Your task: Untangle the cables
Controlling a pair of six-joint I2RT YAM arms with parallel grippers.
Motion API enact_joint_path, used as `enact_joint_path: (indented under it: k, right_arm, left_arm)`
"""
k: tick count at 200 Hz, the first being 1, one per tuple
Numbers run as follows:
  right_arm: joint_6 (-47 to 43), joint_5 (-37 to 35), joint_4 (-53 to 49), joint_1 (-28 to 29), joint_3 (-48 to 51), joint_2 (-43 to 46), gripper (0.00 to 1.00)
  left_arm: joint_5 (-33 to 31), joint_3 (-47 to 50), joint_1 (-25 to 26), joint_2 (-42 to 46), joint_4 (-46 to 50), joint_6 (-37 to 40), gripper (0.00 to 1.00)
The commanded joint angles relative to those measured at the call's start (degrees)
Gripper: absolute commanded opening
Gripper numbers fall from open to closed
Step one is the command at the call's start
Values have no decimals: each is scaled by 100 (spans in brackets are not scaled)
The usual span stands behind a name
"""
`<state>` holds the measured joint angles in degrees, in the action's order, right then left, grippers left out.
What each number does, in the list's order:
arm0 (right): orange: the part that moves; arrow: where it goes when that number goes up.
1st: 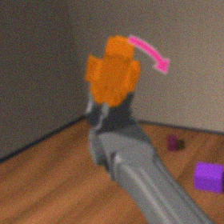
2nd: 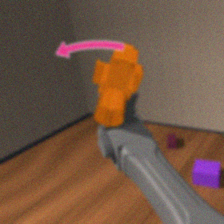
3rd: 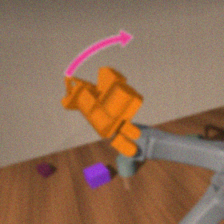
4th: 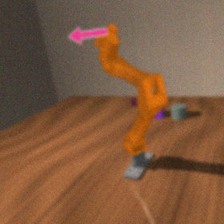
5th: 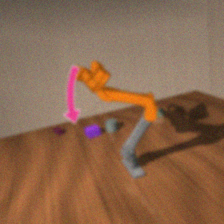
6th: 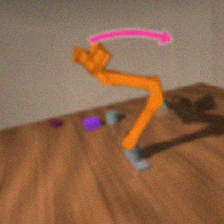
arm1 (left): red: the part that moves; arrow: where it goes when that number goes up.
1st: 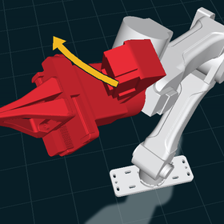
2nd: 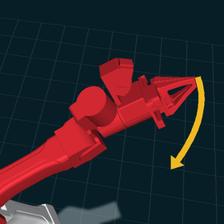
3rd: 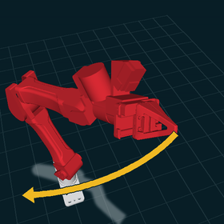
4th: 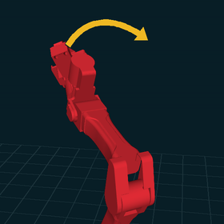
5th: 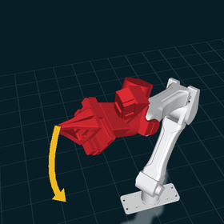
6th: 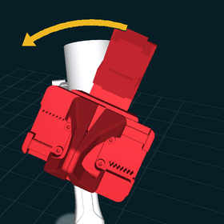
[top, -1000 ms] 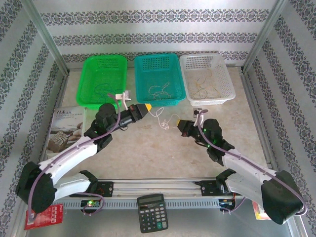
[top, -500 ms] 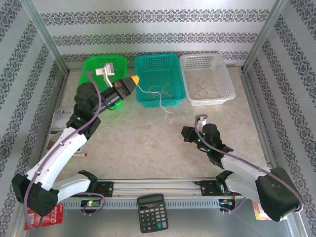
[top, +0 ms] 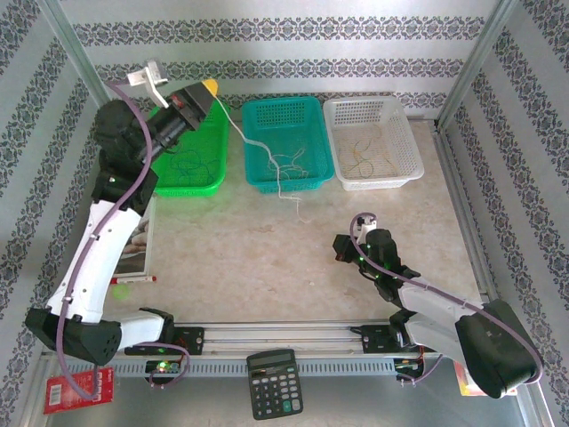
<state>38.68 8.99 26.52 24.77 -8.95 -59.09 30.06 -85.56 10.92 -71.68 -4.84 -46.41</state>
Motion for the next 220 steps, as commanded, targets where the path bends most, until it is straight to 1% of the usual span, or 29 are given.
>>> enact_joint_path:
  k: [1,58,118,169,220]
  right_arm:
    - [-97,-170,125,-95,139,27,0]
    - [-132,-238,101,-267,285,54,0]
    - [-75,-236,5,-479,497,228,0]
    - [56,-240,-114,-657,599,418,0]
    - [167,-106,-129,-721,549,507,0]
  left_arm:
    - [73,-518,-274,-115,152,100,0]
    - [-9,-1457,-673,-612,360,52,0]
    - [-47,-1836,-954,-895,439,-37,0]
    - [-29,-2174,-1083,-1067,506,-52,0]
    - [144,-2457,-1092,-1378,315,-377,0]
